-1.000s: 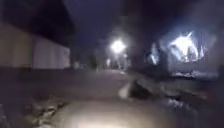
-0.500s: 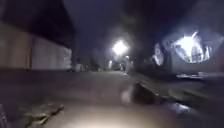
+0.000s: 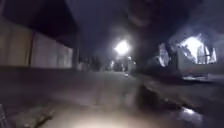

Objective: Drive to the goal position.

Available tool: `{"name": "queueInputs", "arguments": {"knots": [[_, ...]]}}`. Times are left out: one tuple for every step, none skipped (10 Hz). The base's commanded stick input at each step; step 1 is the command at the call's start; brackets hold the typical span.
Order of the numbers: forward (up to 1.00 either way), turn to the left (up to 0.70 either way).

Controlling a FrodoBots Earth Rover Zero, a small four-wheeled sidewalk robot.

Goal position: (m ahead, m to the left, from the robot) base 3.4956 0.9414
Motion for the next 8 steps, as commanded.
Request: {"name": "queueInputs", "arguments": {"knots": [[0.69,0.0],[0.69,0.0],[0.69,0.0],[0.69,0.0],[0.69,0.0],[0.69,0.0],[0.69,0.0],[0.69,0.0]]}}
